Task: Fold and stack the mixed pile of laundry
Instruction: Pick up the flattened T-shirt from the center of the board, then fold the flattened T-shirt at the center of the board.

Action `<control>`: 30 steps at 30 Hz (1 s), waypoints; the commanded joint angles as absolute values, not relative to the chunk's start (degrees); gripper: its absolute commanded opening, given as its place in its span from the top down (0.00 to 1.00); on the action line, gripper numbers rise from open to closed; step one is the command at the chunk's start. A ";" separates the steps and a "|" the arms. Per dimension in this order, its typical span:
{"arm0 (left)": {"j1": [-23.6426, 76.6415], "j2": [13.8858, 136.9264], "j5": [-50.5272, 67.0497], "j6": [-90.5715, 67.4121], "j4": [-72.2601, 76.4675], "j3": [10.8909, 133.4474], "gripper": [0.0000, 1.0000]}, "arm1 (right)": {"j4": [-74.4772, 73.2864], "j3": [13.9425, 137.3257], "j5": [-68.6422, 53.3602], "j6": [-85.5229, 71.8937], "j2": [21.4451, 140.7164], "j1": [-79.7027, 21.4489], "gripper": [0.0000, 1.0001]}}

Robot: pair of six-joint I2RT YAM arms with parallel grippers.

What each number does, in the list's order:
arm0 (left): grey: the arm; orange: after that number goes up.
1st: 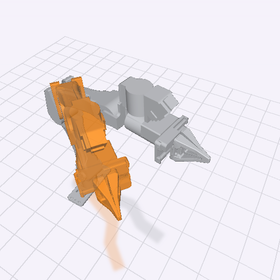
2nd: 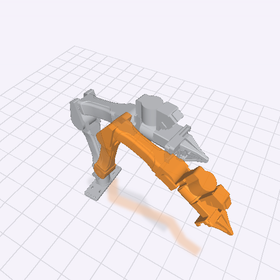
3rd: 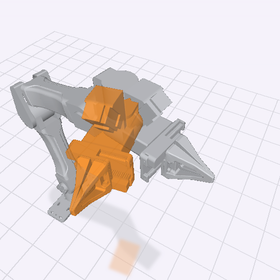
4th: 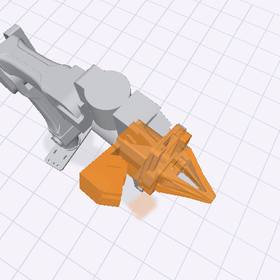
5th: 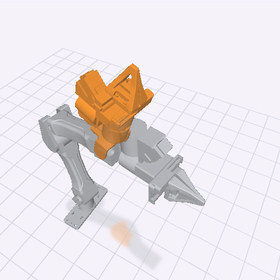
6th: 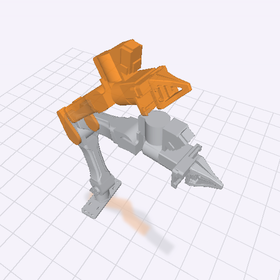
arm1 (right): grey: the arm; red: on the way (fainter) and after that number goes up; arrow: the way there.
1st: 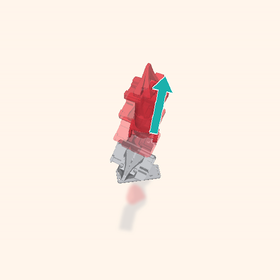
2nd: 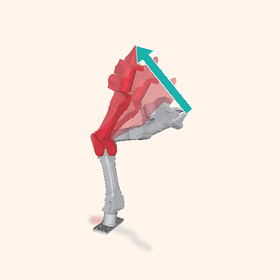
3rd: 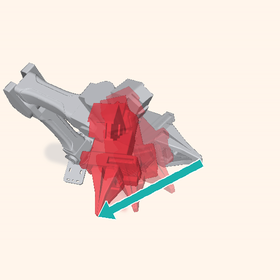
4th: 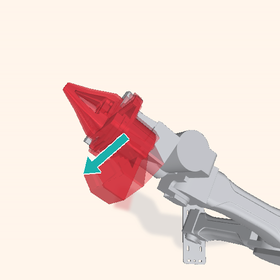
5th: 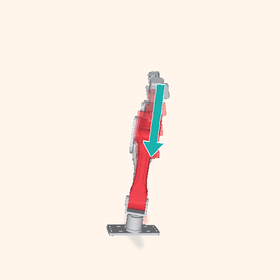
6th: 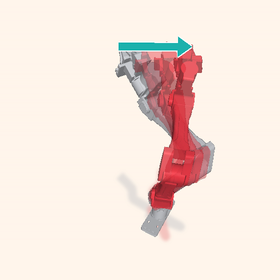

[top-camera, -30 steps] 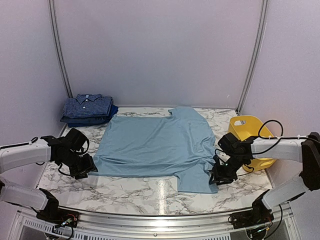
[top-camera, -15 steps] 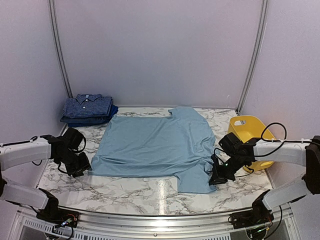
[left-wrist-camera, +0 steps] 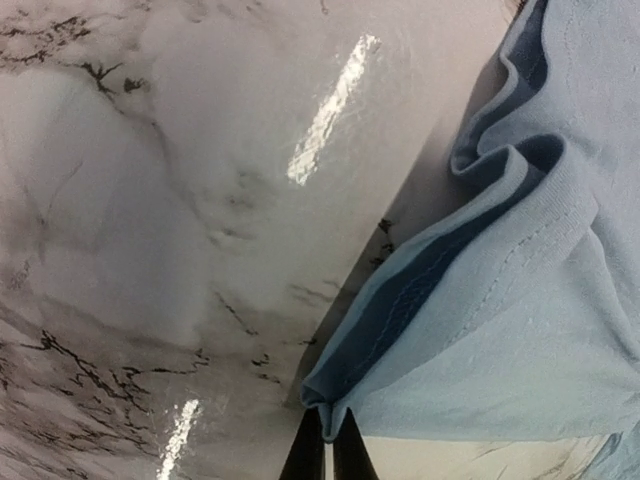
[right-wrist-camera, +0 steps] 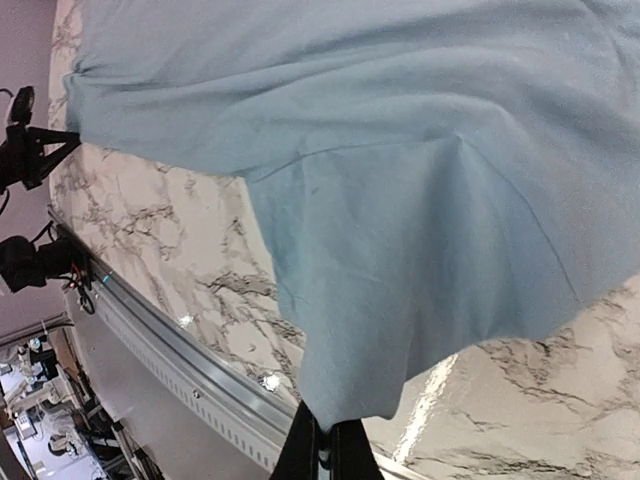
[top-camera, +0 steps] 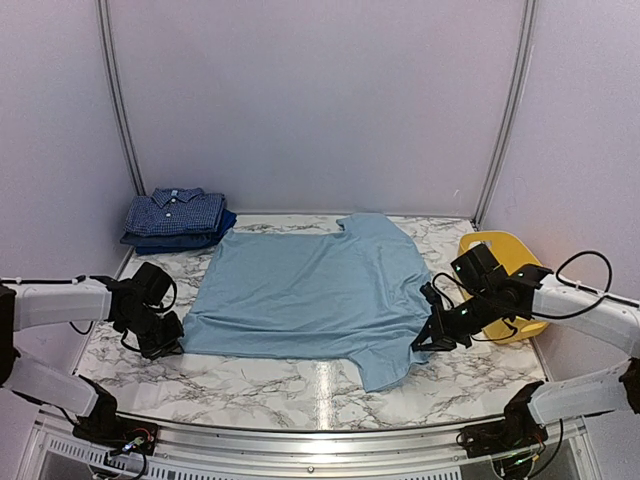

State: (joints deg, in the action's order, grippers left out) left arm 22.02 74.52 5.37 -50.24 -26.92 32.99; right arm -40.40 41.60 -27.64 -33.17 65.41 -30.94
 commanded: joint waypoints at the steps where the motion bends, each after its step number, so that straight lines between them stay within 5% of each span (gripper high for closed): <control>1: 21.94 71.17 7.68 -52.54 -29.34 29.93 1.00 | -42.23 42.95 -32.53 -32.66 59.72 -33.61 1.00; 15: 22.58 52.13 12.11 -56.83 -45.47 29.98 1.00 | -45.16 38.95 -38.05 -39.68 46.43 -35.18 1.00; 30: 20.69 68.82 8.44 -49.38 -43.59 48.38 1.00 | -54.68 61.52 -27.91 -28.65 63.82 -24.33 1.00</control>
